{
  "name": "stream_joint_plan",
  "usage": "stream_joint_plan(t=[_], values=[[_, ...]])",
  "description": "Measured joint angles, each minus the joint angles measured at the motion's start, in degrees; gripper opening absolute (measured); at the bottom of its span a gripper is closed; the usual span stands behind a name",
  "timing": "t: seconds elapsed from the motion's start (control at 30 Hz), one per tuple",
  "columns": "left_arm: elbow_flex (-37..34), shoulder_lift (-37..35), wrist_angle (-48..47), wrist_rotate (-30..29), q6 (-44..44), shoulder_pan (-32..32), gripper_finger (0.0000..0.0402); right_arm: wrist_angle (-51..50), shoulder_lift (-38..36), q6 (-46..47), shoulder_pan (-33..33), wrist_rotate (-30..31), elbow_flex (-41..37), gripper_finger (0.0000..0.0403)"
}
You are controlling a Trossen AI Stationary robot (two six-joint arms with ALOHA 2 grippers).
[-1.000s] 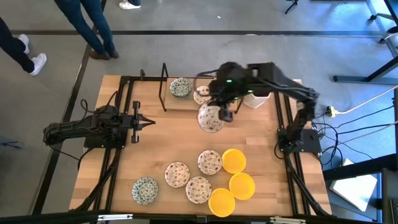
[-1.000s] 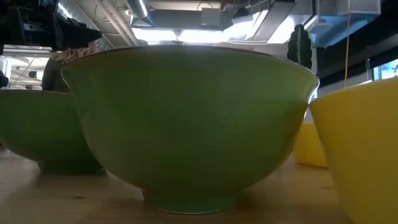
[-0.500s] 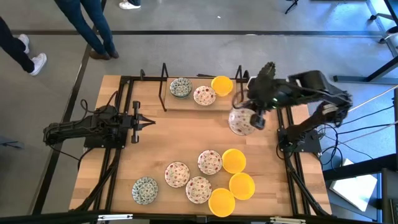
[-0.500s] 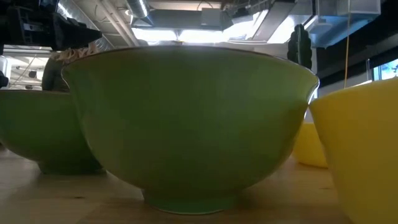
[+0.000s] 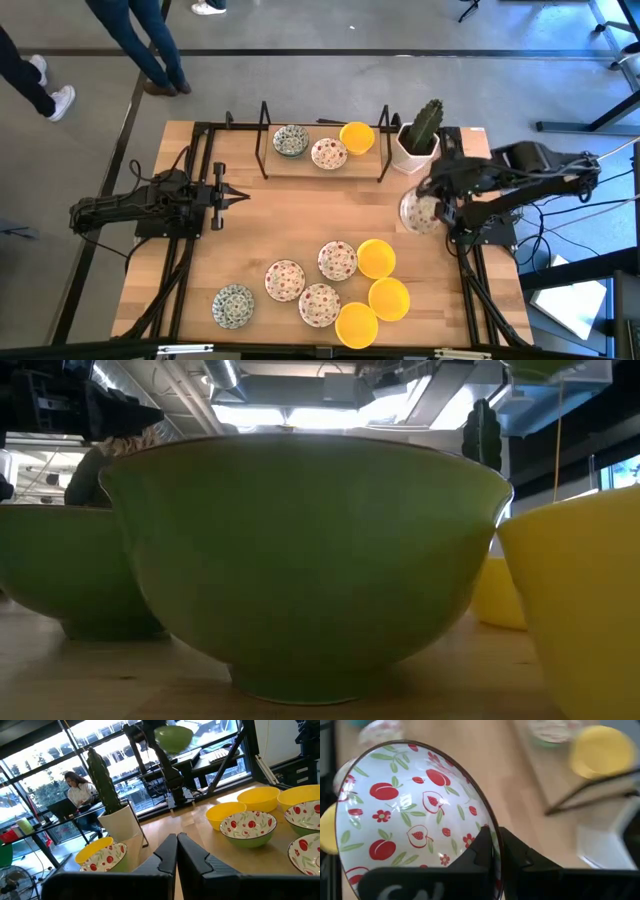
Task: Pick & Place Mini bowls
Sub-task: Stack the red patterned bowl on the red patterned bowl on the shelf
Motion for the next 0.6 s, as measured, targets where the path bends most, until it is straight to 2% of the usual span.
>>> stream_joint_plan(t=[0.13, 0.27, 0.5, 0.6], values=[[0.00, 0.00, 0.02, 0.00, 0.00, 0.01, 0.0004, 8.82, -5.38, -6.34, -0.02, -8.25, -11.13, 0.0016], [0.00, 0.00, 0.02, 0.00, 0.00, 0.02, 0.0008, 14.75, -6.98, -8.90, -0.01, -17.67, -19.78, 0.0016], [0.00, 0.00, 0.03, 0.00, 0.01, 0.02, 0.0004, 27.86, -11.63, -10.73, -1.33, -18.59, -30.98, 0.0016], [0.00, 0.00, 0.02, 0.00, 0.00, 0.02, 0.0006, 27.98, -15.36, -10.12, -2.70, -17.16, -33.57, 0.0016]])
